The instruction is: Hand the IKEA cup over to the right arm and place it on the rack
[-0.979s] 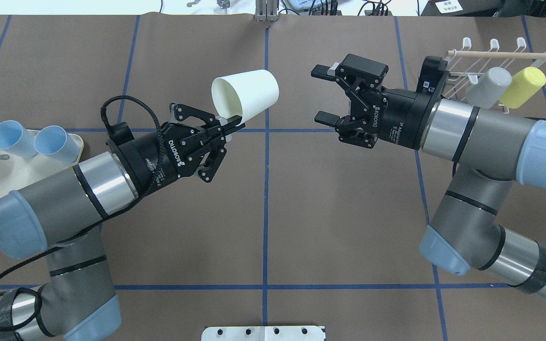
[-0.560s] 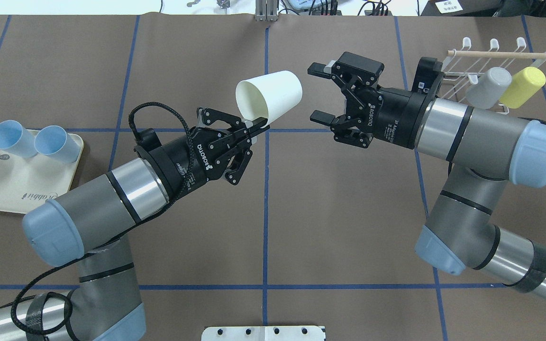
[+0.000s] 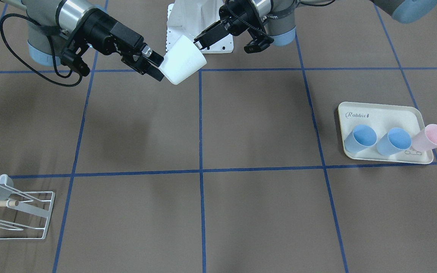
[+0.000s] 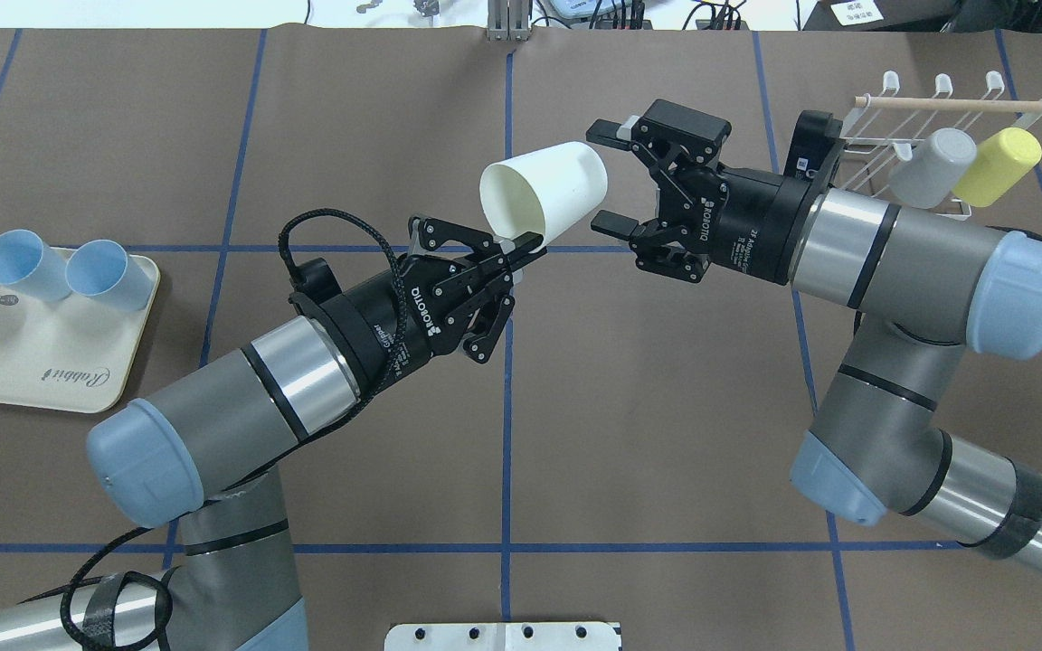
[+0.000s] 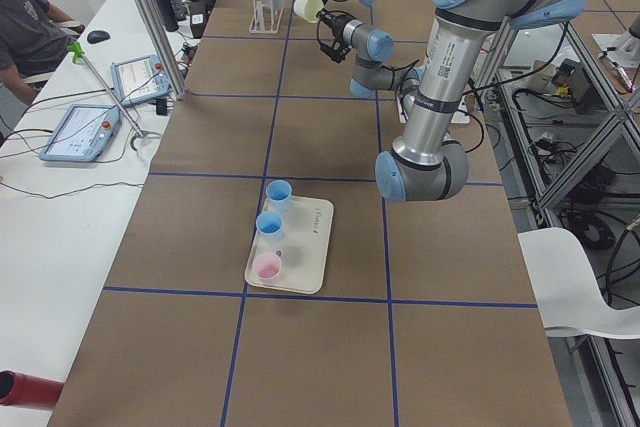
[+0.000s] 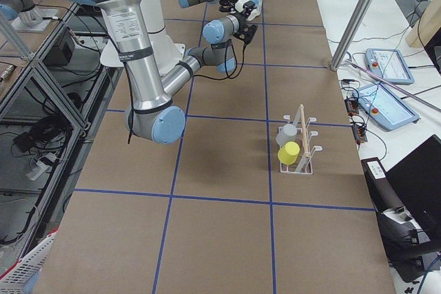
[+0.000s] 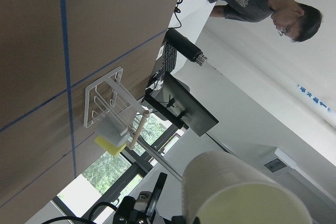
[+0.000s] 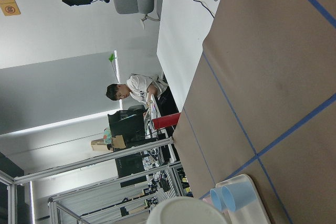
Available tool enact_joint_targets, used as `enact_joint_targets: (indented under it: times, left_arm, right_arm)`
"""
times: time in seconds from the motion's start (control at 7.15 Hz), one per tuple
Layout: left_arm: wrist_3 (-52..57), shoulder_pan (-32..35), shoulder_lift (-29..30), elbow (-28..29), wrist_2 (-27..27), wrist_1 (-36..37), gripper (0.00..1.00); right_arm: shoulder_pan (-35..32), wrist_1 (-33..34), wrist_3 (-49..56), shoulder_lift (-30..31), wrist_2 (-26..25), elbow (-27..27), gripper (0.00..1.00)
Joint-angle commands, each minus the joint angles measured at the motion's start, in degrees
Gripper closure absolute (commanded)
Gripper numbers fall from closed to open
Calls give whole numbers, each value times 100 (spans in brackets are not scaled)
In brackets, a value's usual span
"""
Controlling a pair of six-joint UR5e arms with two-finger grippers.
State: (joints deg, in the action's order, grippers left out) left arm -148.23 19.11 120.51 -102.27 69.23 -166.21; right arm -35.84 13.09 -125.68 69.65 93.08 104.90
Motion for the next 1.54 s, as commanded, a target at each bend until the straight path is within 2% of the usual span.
enact_joint_targets:
  times: [0.0,1.4]
  left_arm:
    - [22,-82,165,145,-111,35,100]
    - [31,-197,271,199,-120,71,100]
  right_arm:
    - [6,0,-9,-5,-1,-5,0]
    - [33,0,0,-5,-1,-5,0]
